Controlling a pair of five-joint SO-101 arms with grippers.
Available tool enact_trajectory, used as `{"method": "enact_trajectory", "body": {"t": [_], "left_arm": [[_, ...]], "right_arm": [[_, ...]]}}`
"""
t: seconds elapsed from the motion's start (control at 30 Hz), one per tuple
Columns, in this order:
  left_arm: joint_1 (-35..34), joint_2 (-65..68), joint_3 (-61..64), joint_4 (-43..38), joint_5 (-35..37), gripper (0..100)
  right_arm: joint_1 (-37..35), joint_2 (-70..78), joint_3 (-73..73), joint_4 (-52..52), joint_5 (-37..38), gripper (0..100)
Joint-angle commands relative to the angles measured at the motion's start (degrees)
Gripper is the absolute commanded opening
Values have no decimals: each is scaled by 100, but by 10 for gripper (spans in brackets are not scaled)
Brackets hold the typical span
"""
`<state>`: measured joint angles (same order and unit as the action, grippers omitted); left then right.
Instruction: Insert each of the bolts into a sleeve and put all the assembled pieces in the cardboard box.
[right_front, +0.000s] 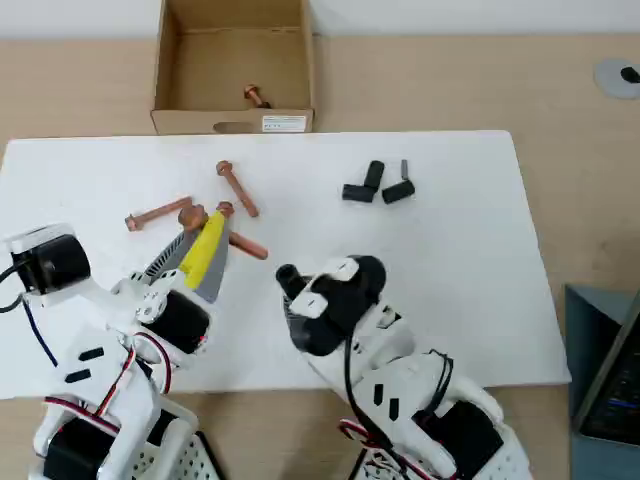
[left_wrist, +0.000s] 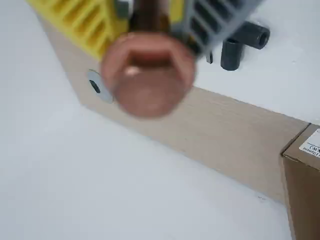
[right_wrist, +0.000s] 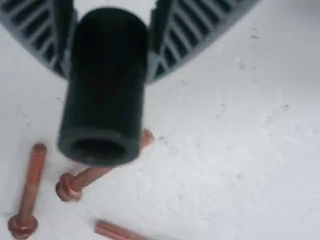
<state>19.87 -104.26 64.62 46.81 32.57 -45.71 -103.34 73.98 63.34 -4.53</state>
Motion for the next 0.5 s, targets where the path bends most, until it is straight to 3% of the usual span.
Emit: {"method": "enact_trajectory", "body": {"t": [0.0, 0.2, 0.47], "left_arm": [[114, -13, -360, -141, 35, 2], [554, -13, -360, 158, -44, 2], [589, -31, -404, 545, -659, 2]], "right_arm": [[-198, -145, 75, -44, 334, 9], [-242, -154, 92, -246, 457, 9], [-224, -154, 75, -246, 466, 9]]}}
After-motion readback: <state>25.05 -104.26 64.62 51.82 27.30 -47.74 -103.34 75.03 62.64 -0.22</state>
